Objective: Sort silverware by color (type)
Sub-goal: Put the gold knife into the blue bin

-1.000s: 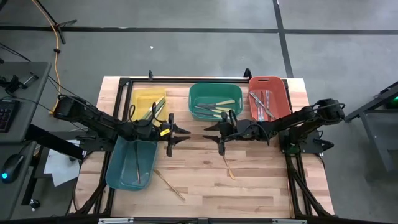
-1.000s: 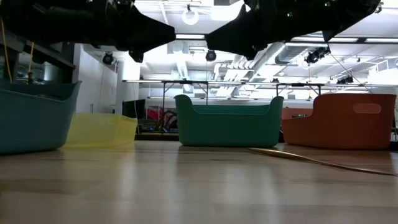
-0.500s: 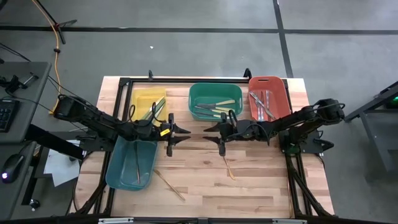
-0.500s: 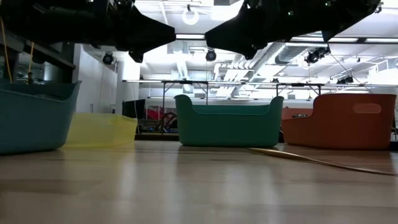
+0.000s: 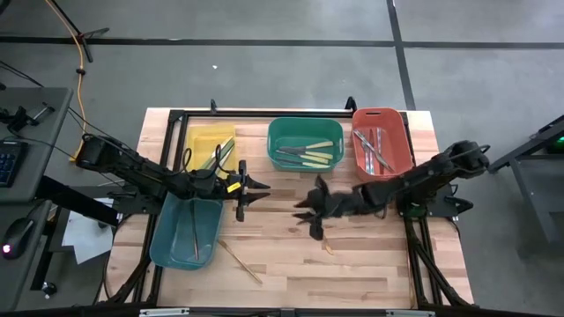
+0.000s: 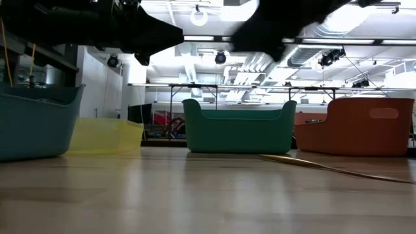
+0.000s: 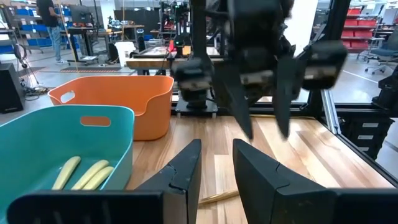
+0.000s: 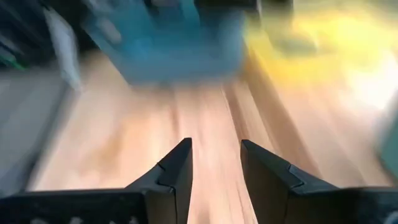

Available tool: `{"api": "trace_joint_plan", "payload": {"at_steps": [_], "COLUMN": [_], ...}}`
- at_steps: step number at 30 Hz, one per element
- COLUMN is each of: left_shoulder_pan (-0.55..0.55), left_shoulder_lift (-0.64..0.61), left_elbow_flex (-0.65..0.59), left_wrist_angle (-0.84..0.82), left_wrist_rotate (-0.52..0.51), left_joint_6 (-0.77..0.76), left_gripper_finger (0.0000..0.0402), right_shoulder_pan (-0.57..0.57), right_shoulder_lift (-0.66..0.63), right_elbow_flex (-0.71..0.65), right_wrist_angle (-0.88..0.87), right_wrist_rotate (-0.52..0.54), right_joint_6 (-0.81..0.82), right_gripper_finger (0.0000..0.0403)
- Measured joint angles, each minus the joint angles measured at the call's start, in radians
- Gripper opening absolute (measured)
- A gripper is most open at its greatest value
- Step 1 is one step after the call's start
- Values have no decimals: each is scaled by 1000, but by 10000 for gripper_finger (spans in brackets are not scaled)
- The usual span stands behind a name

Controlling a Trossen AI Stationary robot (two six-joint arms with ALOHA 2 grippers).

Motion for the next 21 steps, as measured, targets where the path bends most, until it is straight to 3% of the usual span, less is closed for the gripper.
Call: {"api": "trace_joint_plan", "payload": {"at_steps": [4,7,11,21], "left_shoulder_pan": [0,0,0,0], "left_shoulder_lift": [0,0,0,0], "left_elbow_flex": [0,0,0,0], "left_wrist_angle": [0,0,-2,-2], "left_wrist_rotate": [0,0,0,0], "left_joint_6": [0,0,0,0], "left_gripper_finger": [83,83,83,83], "right_shoulder_pan": [81,122,152,111], "right_shoulder_lift": [33,70,130,314], "right_elbow_flex": [159,223,228,228], "right_wrist_angle": [-537,-728,-735,-748], "right_wrist_rotate": [157,206,236,214], "right_joint_6": [293,516,705,862], "right_gripper_finger": [119,119,119,119]}}
